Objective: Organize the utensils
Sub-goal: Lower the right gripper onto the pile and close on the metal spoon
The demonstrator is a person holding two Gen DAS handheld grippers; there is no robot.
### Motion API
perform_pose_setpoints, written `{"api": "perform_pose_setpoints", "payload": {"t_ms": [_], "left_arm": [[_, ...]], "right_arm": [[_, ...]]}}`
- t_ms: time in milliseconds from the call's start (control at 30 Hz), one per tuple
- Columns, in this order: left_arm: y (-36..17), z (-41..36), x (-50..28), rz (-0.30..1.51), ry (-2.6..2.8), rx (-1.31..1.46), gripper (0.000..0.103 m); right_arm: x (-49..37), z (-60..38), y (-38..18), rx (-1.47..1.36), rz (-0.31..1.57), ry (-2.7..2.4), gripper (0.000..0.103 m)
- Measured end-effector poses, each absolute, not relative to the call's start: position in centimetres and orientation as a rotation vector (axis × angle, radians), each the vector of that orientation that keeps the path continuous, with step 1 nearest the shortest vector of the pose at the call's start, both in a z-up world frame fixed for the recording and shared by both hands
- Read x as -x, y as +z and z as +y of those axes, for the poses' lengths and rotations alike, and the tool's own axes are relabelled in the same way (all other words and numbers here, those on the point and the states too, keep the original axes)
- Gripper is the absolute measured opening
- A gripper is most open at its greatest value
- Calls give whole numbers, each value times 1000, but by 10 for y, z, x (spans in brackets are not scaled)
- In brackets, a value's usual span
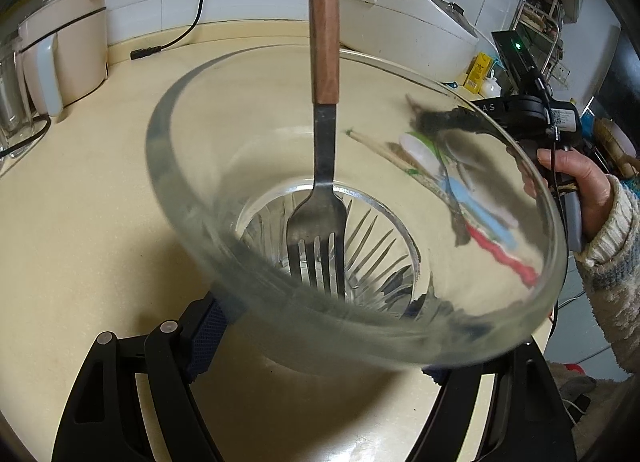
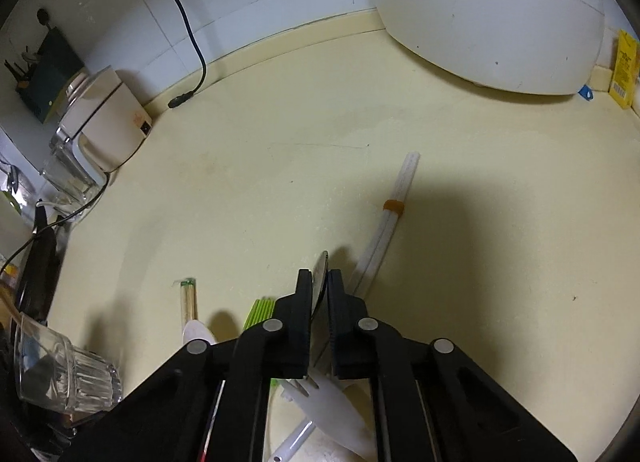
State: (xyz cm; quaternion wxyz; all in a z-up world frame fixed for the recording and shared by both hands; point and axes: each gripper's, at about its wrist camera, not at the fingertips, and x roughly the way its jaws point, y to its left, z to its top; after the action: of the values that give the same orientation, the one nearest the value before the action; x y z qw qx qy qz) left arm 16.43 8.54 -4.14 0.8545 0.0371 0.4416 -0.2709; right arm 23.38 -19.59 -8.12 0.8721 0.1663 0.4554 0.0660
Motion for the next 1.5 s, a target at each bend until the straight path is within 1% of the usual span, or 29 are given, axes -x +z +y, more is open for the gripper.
{"api": "perform_pose_setpoints", "payload": {"t_ms": [233, 500, 667, 767, 833, 867, 967, 1167, 1233, 1267, 1300, 1400, 1500], "left_arm": [[-42, 88, -166, 928, -568, -85, 82], [-42, 86, -165, 928, -568, -85, 82], [-42, 86, -166, 928, -567, -86, 82], [-42, 87, -165, 928, -569, -83, 82], [-42, 87, -166, 928, -570, -80, 82], [-42, 88, -166, 928, -571, -78, 82], [-42, 90, -167, 929, -577, -68, 82], [-43, 91, -168, 929, -575, -80, 82], [-42, 90, -168, 929, -574, -81, 82], [-43, 91, -169, 929, -575, -80, 82], [-43, 90, -169, 929, -576, -78, 82], [-42, 90, -168, 929, -577, -75, 82], [-42, 90, -169, 929, -577, -77, 82]], "right_arm": [[-214, -201, -54, -399, 849, 216, 4], [-192, -194, -16, -356, 728, 288, 4], [-203, -197, -22, -397, 792, 299, 6], [-220, -200, -42, -446, 867, 323, 16], [-229, -200, -54, -491, 902, 341, 18], [-231, -201, -57, -503, 903, 346, 21], [-238, -197, -61, -501, 912, 366, 23], [-260, -181, -75, -382, 997, 297, 23], [-265, -178, -80, -367, 1022, 297, 21], [-263, -177, -80, -358, 1008, 305, 18], [-263, -177, -81, -347, 1010, 309, 9], [-261, -182, -82, -371, 995, 322, 5], [-253, -189, -74, -441, 950, 376, 4]]}}
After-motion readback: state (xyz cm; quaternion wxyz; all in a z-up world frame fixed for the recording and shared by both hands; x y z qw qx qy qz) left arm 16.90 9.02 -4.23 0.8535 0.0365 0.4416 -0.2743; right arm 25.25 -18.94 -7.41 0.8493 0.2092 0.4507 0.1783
